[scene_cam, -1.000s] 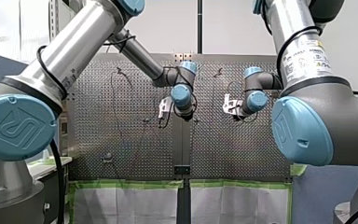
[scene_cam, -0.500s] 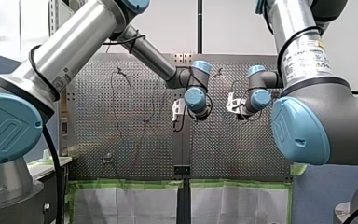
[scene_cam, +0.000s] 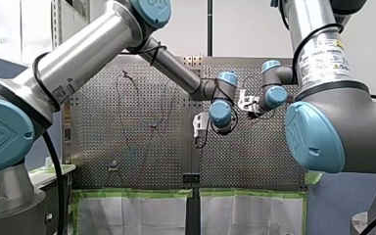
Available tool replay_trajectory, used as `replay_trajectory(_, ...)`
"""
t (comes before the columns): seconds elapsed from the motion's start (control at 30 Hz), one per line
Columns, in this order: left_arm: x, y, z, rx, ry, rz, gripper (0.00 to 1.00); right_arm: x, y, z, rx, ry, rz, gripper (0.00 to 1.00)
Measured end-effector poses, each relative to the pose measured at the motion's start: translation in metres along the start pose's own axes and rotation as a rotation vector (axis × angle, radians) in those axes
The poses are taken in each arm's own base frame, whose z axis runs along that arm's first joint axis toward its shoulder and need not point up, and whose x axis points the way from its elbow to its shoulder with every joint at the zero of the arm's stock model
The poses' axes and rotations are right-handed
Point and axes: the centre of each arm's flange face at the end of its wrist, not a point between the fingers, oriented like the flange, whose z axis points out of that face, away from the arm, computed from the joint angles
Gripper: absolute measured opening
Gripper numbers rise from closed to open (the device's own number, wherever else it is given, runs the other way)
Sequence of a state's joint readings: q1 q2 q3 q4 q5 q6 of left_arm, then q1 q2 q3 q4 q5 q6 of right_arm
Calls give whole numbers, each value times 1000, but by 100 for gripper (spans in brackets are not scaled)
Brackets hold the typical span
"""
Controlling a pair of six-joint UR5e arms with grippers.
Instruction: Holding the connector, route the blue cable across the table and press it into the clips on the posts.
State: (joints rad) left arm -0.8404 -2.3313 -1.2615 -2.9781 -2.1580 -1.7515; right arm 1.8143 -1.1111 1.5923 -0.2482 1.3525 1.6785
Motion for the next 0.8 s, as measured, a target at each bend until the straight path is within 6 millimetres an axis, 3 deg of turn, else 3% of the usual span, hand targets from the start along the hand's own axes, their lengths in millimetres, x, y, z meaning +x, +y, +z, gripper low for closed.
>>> replay_trajectory(0.37,16,-2,43,-52,-43,-62,100,-14,-7,-5,25,-31,-6,0)
replay_trajectory(0.8,-27,-15,68,-67,-183,-178,100,-16,-11,-5,44,-32,-8,0)
